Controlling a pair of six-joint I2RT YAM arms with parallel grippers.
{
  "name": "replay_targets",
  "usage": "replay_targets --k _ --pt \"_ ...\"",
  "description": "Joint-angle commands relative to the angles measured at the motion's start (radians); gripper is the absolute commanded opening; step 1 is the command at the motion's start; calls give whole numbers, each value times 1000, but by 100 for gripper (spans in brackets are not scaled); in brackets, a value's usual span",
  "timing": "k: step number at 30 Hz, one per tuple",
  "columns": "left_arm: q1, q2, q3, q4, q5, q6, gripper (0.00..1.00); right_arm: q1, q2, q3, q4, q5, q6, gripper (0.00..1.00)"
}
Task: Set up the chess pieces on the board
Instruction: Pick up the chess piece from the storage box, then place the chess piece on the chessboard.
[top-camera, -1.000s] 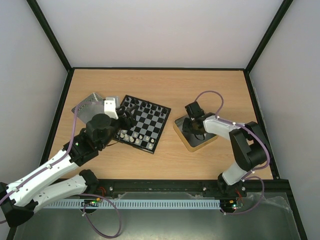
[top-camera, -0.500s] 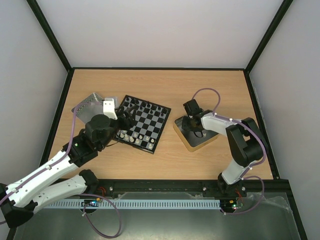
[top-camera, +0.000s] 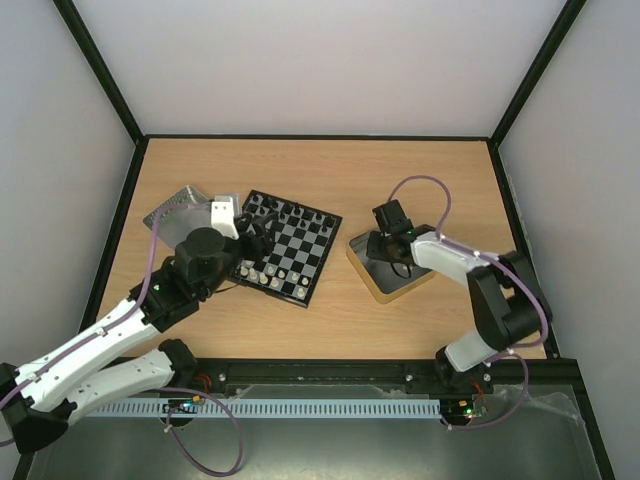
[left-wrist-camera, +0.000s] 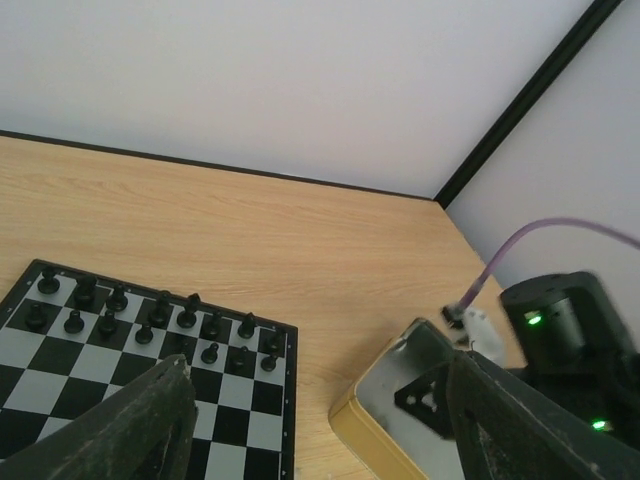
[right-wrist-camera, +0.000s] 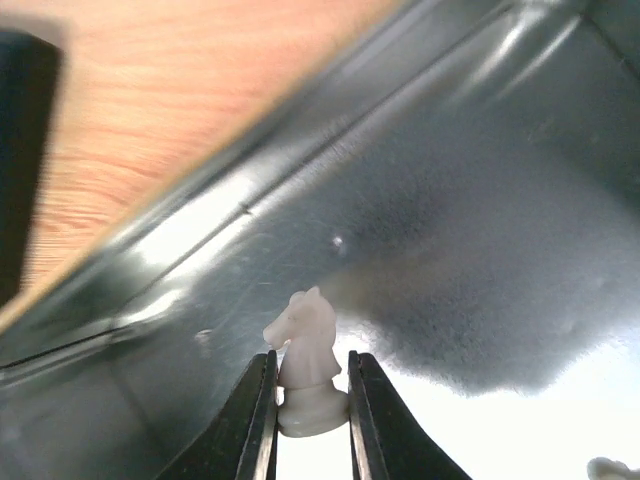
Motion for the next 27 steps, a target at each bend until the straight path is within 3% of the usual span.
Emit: replay_targets --k 1,8,14,22,27 --pt "7 22 36 21 63 -1 72 -3 -153 -33 83 9 -15 12" --pt "17 95 199 -55 173 63 86 -3 -311 -37 181 -158 -103 12" --pt "58 175 249 -85 302 32 99 -3 -430 -63 300 -511 -161 14" --pt "122 247 248 -38 562 -34 99 9 -526 -66 378 -829 -219 15" --pt "166 291 249 6 743 -131 99 22 -566 -88 412 -903 -235 12"
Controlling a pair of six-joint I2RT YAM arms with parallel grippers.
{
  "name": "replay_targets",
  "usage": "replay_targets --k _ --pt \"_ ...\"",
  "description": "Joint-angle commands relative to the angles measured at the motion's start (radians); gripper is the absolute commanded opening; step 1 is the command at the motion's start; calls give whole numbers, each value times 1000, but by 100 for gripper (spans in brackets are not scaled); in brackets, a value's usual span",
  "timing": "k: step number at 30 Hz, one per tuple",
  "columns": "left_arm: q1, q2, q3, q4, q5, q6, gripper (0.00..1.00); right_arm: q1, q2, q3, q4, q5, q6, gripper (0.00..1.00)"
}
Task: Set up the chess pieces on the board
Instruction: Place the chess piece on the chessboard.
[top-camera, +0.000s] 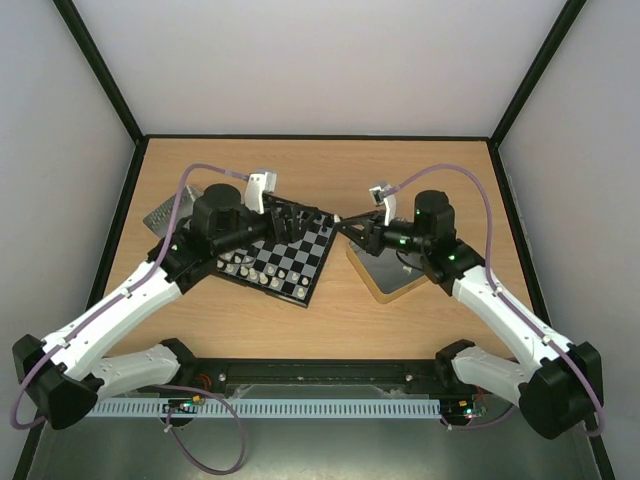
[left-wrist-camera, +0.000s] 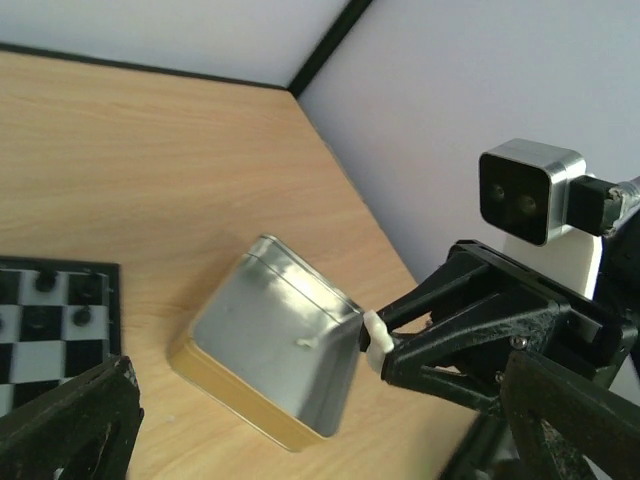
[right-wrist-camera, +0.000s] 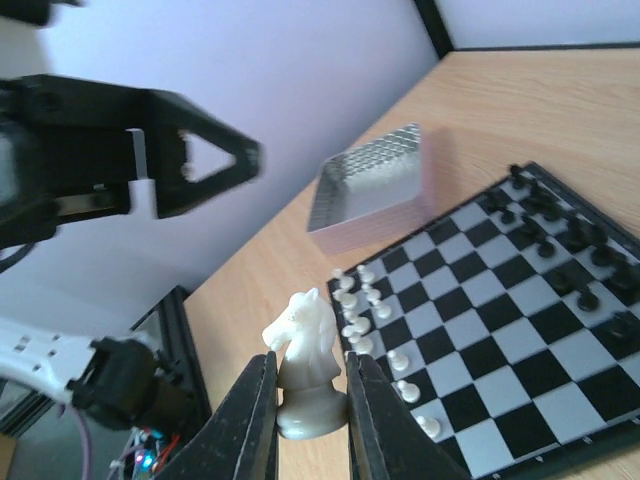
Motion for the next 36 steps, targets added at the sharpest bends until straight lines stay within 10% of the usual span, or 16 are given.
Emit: replay_targets --k 1,12,33,36 --pt "47 39 10 68 251 -112 98 16 -39 -27 74 -132 -40 12" --pt "103 242 -4 194 591 -315 62 63 12 4 -21 -22 -103 12" --pt "103 330 -48 194 660 -329 10 95 52 18 -64 34 -125 14" --pt "103 322 -55 199 652 -315 3 97 52 23 -77 49 -122 30"
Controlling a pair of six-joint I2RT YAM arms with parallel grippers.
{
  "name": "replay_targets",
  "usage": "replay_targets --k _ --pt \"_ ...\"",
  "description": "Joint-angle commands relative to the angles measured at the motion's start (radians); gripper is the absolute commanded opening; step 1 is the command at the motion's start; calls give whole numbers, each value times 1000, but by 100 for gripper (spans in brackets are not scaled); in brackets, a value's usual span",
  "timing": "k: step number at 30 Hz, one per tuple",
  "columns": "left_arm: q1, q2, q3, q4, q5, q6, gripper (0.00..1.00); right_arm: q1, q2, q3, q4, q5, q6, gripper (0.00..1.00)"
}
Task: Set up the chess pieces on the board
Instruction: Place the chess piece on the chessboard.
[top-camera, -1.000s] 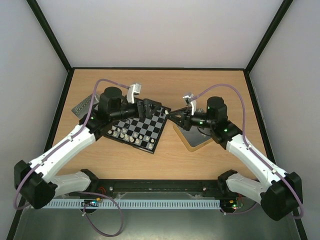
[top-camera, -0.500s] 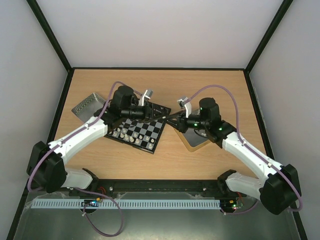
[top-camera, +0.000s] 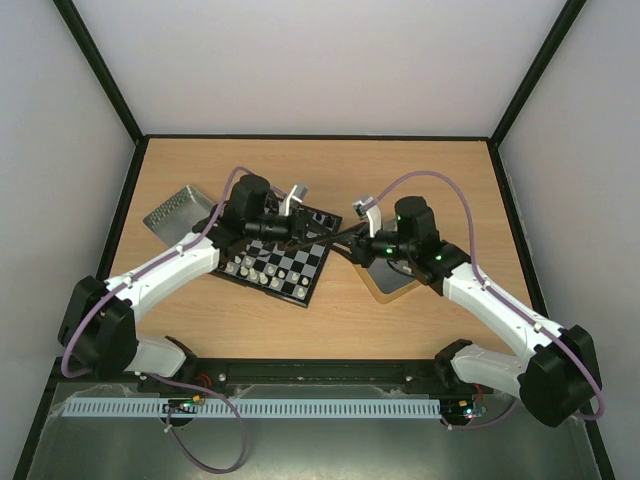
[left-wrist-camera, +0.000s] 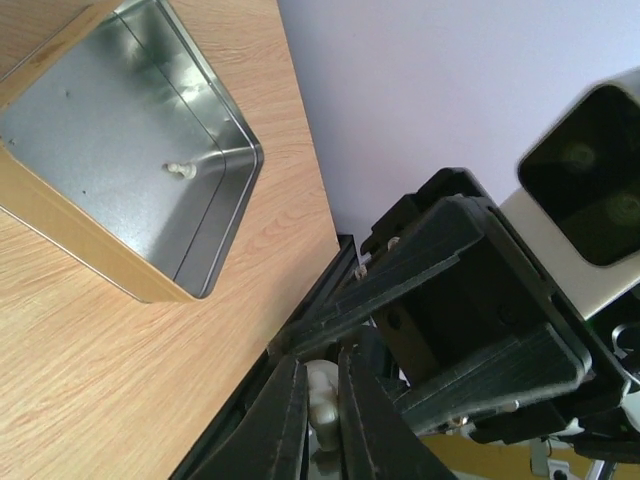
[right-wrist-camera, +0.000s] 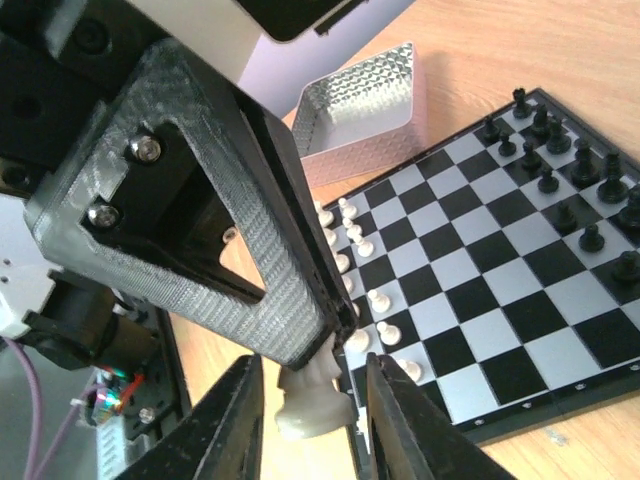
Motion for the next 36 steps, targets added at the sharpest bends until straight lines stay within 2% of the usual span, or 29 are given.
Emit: replay_targets --k 1,4,8,11,15,20,24,29,36 --pt "0 -7 -19 10 8 29 3 9 -2 37 -16 23 -8 40" --pt "2 -30 -15 -41 -55 84 2 9 -30 27 -21 58 -11 58" --pt "3 -69 -16 -117 -198 181 2 9 -71 17 -14 101 -5 69" --pt "1 -109 -26 -177 -340 264 2 9 -98 10 1 161 17 73" --pt "-27 -163 -74 -244 -575 346 2 9 -125 -1 26 387 74 76" --pt "-170 -197 -133 -308 -893 397 3 9 -131 -3 26 712 151 78" --pt "-262 -189 -176 -343 -1048 370 2 9 -131 -6 31 825 185 80" --pt "-293 -197 -237 -345 -1100 335 2 9 -125 -16 31 894 208 82" --pt "-299 -151 -325 -244 -1003 358 3 9 -112 -21 25 963 233 83"
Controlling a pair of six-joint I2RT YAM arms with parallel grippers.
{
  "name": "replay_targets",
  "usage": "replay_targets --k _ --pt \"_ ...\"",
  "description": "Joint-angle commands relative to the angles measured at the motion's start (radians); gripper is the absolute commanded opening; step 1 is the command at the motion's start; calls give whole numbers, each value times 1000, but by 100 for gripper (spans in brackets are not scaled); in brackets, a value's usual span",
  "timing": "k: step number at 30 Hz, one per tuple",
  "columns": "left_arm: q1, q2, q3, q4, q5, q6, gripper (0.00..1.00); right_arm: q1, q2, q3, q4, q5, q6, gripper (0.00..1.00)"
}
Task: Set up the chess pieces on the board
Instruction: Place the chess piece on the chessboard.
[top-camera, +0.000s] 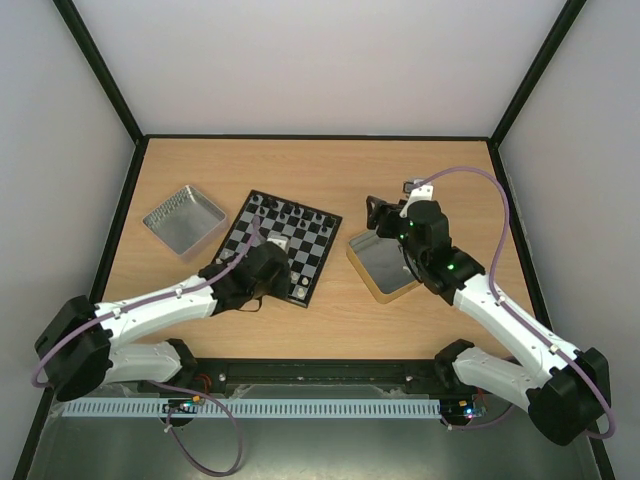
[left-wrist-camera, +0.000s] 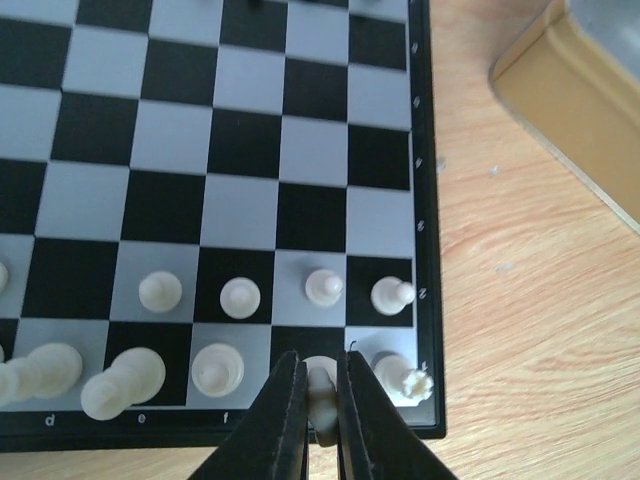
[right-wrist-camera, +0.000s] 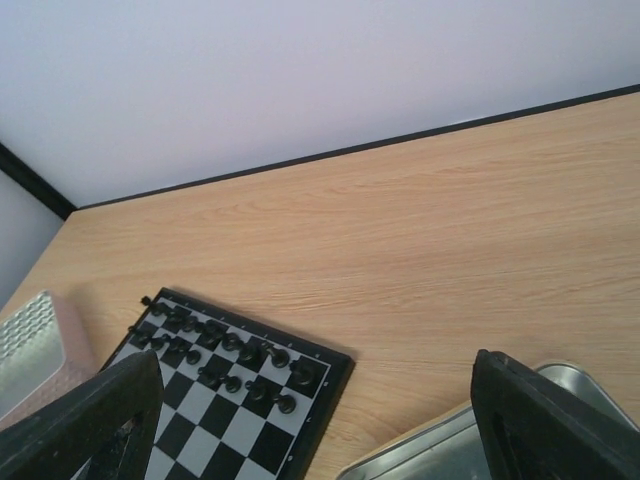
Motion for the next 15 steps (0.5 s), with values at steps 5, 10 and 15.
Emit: replay_targets --k 5,10,15 --pt "-6 81 -38 74 40 18 2 4 3 -14 19 105 29 84" --pt "-7 93 -47 85 46 24 2 3 6 -21 20 116 32 85" --pt "-7 120 -51 85 42 26 3 3 13 -24 23 117 35 86"
